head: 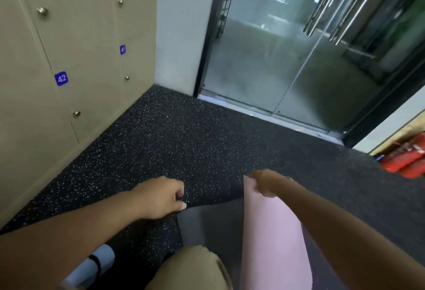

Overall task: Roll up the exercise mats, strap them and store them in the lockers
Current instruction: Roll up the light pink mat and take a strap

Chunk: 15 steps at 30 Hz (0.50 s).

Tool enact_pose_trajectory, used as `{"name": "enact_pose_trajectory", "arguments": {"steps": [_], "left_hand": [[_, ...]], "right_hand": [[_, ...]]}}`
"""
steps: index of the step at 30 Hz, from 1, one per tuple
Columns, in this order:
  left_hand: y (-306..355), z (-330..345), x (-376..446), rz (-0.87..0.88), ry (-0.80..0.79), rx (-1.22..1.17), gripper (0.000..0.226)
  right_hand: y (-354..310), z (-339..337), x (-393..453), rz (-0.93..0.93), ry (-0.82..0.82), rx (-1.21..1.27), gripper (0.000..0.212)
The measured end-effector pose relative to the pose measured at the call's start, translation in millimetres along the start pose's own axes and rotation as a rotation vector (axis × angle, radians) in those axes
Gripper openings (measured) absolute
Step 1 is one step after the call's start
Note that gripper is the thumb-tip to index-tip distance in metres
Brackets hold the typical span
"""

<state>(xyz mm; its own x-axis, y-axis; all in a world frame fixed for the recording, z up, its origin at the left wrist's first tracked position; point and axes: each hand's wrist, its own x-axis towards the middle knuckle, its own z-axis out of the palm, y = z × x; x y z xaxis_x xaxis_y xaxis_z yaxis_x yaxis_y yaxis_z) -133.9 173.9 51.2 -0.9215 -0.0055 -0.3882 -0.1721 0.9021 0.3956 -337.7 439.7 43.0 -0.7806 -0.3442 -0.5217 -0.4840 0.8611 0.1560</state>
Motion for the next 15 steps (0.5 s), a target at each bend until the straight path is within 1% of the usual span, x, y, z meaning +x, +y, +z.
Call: {"name": "enact_pose_trajectory", "arguments": {"steps": [4, 7, 10, 15], "left_hand": [[32.3, -25.3, -40.4, 0.032, 0.068, 0.038, 0.038], [49.5, -41.0, -68.5, 0.05, 0.117, 0.063, 0.038], [60.8, -57.4, -96.2, 0.071, 0.176, 0.075, 0.04], [69.4, -83.7, -140.9, 0.091, 0.278, 0.07, 0.05]], "right_hand": [[25.9, -58.2, -61.0, 0.032, 0.171, 0.038, 0.066], [32.1, -96.1, -106.2, 0.014, 0.304, 0.118, 0.057], [24.9, -126.0, -145.2, -0.033, 0.453, 0.212, 0.046], [-9.5, -160.2, -200.9, -0.153, 0.637, 0.379, 0.031]]}}
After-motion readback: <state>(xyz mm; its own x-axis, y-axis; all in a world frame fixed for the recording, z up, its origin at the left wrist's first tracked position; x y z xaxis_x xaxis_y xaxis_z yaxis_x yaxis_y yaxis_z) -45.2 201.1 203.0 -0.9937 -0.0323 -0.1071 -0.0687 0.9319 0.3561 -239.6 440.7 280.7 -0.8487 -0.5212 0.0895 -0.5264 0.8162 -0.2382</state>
